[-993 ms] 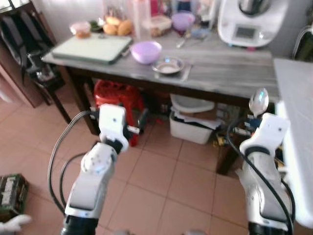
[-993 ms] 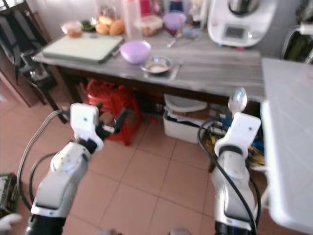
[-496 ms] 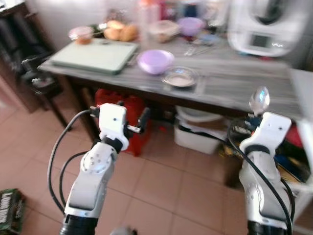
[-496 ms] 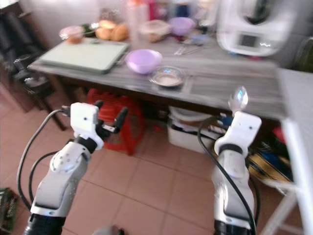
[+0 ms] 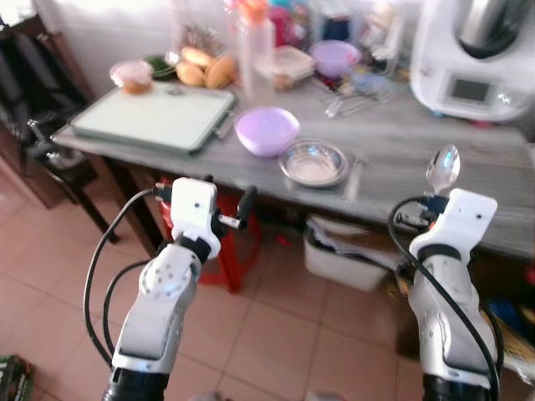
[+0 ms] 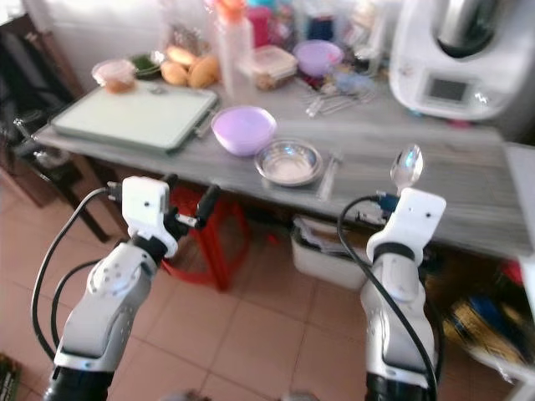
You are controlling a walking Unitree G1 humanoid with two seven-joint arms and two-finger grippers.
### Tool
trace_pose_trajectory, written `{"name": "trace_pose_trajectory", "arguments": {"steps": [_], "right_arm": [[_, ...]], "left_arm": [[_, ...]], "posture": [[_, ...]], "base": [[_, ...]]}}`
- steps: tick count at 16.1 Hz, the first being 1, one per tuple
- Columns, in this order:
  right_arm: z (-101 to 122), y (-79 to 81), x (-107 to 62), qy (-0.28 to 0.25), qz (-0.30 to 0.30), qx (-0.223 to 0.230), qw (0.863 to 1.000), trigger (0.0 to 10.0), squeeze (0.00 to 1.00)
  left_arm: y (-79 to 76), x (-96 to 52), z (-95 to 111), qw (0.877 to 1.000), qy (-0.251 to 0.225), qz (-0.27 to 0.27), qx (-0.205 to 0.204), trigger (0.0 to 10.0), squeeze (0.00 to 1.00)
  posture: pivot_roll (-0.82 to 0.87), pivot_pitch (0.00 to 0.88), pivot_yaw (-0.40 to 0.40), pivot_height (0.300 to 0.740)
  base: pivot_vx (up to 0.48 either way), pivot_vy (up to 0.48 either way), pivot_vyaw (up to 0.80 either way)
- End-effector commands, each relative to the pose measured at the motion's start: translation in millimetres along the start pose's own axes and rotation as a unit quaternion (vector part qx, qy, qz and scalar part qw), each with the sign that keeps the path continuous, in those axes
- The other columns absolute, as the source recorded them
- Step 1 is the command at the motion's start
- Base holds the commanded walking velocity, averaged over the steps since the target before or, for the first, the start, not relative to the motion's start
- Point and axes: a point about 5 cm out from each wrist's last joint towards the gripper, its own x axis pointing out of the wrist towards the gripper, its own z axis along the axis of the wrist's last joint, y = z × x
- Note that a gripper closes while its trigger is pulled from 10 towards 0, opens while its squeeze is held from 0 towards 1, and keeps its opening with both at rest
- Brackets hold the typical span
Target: Setting the table
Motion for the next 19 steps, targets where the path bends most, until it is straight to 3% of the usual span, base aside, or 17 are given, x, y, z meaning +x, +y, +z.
{"name": "trace_pose_trajectory", "arguments": {"steps": [1, 4, 11, 15, 19], "right_arm": [[3, 6.3, 0.3, -0.004, 0.005, 0.007, 1.0, 10.0, 0.0], [3, 7.2, 0.2, -0.005, 0.007, 0.009, 1.0, 10.0, 0.0], [0, 3.9, 3.5, 0.008, -0.002, 0.012, 1.0, 10.0, 0.0], [-2, -6.0, 18.5, 0.029, -0.022, 0.049, 0.998, 10.0, 0.0], [-2, -11.9, 34.0, 0.053, -0.032, 0.047, 0.997, 10.0, 0.0]], "left_arm": [[7.7, -1.7, 1, 1.0, 0.002, 0.012, 0.008, 10.0, 0.0], [7.4, -1.8, 1, 1.0, 0.003, 0.012, 0.009, 10.0, 0.0], [11.7, -8.1, 2, 1.0, 0.001, 0.017, 0.007, 10.0, 0.0], [26.5, -26.1, -2, 0.999, 0.027, 0.029, 0.026, 10.0, 0.0], [28.6, -35.7, 0, 0.999, 0.038, 0.024, 0.029, 10.0, 0.0]], "posture": [[-0.06, 0.0, 0.022, 0.74], [-0.06, 0.0, 0.021, 0.74], [-0.04, 0.0, 0.027, 0.74], [-0.01, 0.0, 0.036, 0.74], [0.01, 0.0, 0.042, 0.74]], "base": [[0.274, 0.0, -0.8], [0.28, 0.0, -0.64], [0.0, 0.0, 0.0], [0.0, 0.0, 0.0], [0.0, 0.0, 0.0]]}}
